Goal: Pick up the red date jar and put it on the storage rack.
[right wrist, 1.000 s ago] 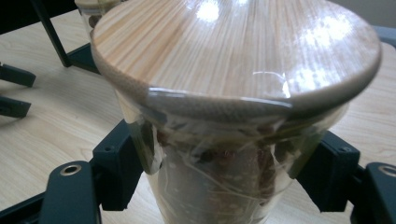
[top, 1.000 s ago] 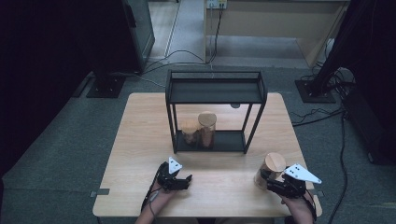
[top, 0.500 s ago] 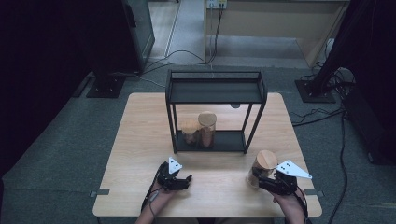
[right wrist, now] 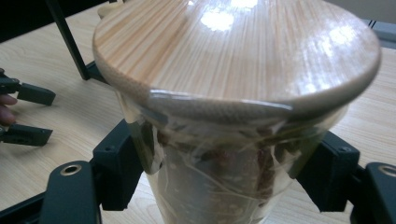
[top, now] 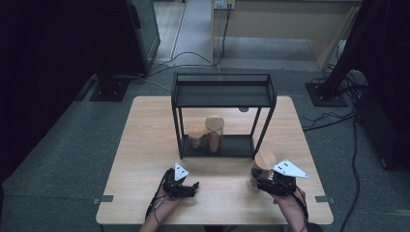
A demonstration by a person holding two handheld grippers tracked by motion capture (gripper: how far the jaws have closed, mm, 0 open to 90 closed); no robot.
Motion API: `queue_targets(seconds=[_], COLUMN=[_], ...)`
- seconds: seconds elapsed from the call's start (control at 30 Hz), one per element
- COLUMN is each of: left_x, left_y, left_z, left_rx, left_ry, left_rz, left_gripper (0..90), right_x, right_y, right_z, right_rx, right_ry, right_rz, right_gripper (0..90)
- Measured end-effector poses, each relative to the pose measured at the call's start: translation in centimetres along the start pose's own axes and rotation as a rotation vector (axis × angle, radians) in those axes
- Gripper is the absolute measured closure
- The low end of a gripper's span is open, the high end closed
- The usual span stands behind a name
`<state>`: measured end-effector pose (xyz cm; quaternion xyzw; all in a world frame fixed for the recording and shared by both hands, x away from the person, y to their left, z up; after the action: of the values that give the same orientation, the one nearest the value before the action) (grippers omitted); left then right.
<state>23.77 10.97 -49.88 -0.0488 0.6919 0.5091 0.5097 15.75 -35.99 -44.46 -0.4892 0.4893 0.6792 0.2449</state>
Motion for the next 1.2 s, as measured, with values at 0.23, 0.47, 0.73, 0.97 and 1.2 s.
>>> queue_targets(seconds=[0.23, 0.47, 0.73, 0.97, 1.2], left_x=[0.0, 0.0, 0.0, 0.0, 0.1], left_y=[0.0, 0.1, 0.1, 0.1, 0.1], left_z=[0.1, 0.1, 0.1, 0.1, 0.3], left_rx=[0.006, 0.006, 0.006, 0.005, 0.013], left_ry=[-0.008, -0.01, -0.01, -0.01, -0.006], left_rz=[0.002, 0.002, 0.002, 0.002, 0.0], left_gripper=[18.3, 18.3, 18.3, 18.3, 18.2], right_x=[-0.6, -0.8, -1.4, -1.8, -2.0], right_y=[-0.7, -1.4, -2.3, -3.0, -3.6], right_z=[0.9, 1.4, 2.1, 2.6, 2.9], right_rx=[0.009, 0.021, 0.012, -0.004, -0.006], right_ry=[-0.012, -0.029, -0.015, -0.003, -0.002], right_rz=[0.014, 0.01, 0.016, 0.024, 0.017], right_gripper=[25.2, 25.2, 25.2, 25.2, 25.2])
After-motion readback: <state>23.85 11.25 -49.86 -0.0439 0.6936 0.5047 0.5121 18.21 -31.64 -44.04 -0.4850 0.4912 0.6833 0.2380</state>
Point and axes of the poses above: each handheld gripper's, and its own axes: y roughly backward along the jaws, x roughly out of its underside, z roughly to its left, the point moved 1 cm from there along -y, roughly forward along the jaws, and after that the axes turned 2 degrees about -y, right-handed, at the moved point
